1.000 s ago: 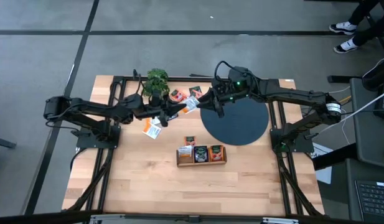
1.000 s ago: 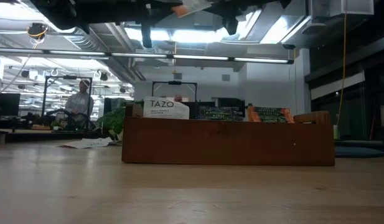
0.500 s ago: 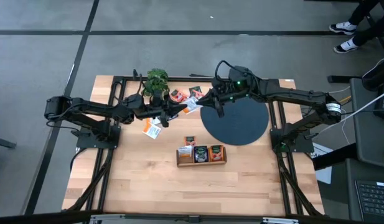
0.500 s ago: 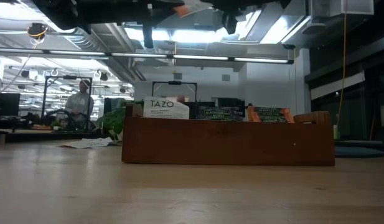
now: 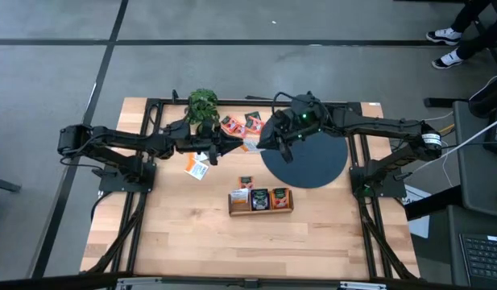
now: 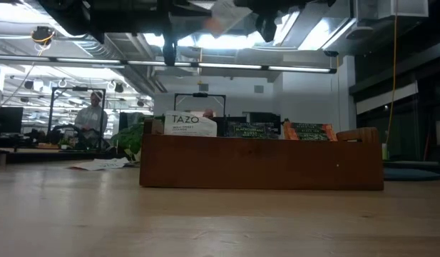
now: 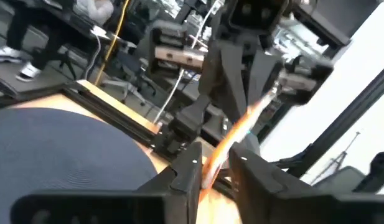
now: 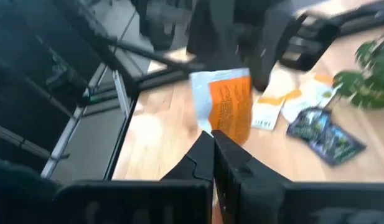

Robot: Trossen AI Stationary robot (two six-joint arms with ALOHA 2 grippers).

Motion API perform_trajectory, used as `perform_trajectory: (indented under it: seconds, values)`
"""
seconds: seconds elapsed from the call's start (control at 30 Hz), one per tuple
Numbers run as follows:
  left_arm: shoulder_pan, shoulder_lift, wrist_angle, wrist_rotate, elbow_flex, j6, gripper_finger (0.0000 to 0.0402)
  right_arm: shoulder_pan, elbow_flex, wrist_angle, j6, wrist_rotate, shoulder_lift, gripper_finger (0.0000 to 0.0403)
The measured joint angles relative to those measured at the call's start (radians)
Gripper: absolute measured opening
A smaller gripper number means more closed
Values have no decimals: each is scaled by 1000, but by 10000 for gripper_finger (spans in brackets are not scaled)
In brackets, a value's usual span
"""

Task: Pick & Place Tea
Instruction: Put the white tea bag into the left section of the wooden organizer

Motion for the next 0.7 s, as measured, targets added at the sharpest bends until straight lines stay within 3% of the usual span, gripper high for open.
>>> perform_trajectory:
  seconds: [0.23, 0.43, 0.7]
  values:
    - [81, -23, 14, 157, 0, -64, 128, 26, 0, -57, 0, -1, 0, 3]
    - [153, -56, 15, 138, 0, -67, 136, 40, 0, -108, -22, 7, 0, 2]
    - [223, -57, 10, 143, 0, -206, 136, 94, 0, -188, -22, 129, 58, 2]
